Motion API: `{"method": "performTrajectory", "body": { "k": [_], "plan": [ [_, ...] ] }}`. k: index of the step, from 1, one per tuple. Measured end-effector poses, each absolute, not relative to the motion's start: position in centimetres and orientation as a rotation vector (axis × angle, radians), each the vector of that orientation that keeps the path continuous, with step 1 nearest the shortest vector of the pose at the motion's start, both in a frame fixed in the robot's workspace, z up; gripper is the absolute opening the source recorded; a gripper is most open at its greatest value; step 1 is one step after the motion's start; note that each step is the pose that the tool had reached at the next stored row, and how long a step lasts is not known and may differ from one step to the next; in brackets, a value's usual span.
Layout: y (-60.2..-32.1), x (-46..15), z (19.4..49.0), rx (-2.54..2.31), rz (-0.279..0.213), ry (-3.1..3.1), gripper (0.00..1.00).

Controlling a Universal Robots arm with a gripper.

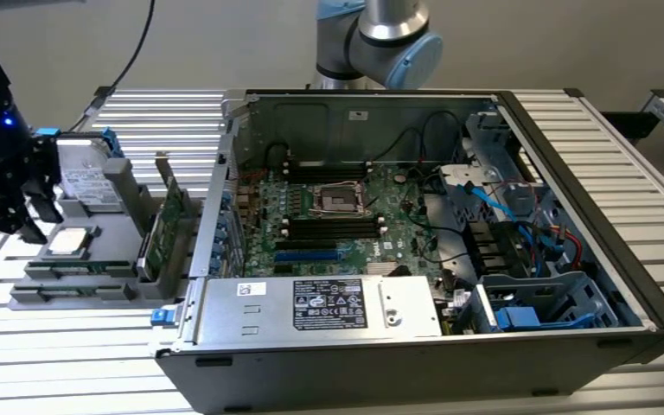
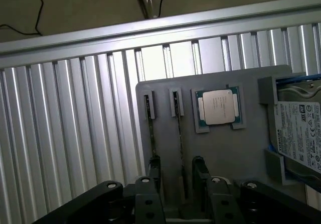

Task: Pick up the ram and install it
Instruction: 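Pick up the ram and move it above insertion slot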

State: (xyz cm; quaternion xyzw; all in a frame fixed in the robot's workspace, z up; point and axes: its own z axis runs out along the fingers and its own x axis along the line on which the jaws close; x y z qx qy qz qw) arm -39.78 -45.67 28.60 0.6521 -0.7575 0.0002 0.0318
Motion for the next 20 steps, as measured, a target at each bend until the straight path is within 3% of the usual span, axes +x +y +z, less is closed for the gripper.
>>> {"method": "performTrajectory", "body": {
  "k": [20],
  "plan": [
    [-48.2, -39.8, 25.4, 2.047, 0.007, -2.303, 0.39]
  ]
}}
